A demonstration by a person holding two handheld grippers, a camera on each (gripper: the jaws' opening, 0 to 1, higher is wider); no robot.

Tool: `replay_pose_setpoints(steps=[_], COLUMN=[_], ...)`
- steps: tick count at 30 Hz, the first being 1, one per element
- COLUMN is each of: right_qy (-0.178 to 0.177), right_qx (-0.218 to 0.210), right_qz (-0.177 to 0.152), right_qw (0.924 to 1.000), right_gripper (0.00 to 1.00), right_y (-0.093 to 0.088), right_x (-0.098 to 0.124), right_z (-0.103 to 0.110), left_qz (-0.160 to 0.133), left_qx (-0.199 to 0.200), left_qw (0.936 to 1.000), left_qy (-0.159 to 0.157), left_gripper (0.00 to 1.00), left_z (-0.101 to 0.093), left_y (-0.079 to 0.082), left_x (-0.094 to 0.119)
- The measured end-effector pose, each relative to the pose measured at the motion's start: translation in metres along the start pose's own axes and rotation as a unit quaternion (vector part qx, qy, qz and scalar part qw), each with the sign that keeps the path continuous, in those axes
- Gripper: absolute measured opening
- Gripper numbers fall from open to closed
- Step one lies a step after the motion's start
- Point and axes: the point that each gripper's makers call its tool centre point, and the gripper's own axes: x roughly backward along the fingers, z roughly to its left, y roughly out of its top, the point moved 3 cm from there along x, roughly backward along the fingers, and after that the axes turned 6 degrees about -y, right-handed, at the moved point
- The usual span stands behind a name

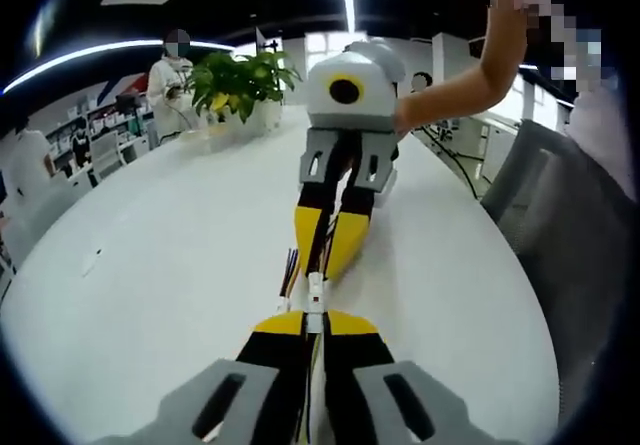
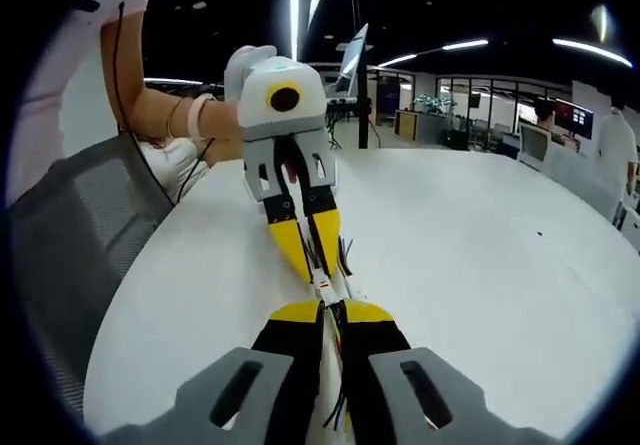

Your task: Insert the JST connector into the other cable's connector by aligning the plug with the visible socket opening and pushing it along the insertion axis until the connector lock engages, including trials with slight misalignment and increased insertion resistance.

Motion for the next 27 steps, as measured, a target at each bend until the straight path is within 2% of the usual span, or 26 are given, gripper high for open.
replay_pose_setpoints(steps=[13,16,22,27], right_qy=[0.003,0.001,0.0,0.002], right_qx=[0.007,0.011,-0.011,-0.019], right_qz=[0.002,0.004,-0.001,0.001], right_qw=[1.0,0.9999,0.9999,0.9998], right_gripper=[0.02,0.02,0.02,0.02], right_y=[0.0,0.001,0.0,-0.001], right_x=[-0.004,-0.004,-0.003,-0.004], right_z=[0.003,0.002,-0.001,0.002], left_qz=[-0.001,0.007,0.002,0.01], left_qx=[0.001,-0.013,-0.014,-0.028], left_qw=[1.0,0.9999,0.9999,0.9995], left_qy=[-0.001,0.003,0.003,-0.003], left_gripper=[0.0,0.0,0.0,0.0], left_z=[-0.002,-0.003,-0.002,-0.007], left_y=[0.004,0.006,0.008,0.011], left_x=[-0.001,-0.002,-0.002,-0.002])
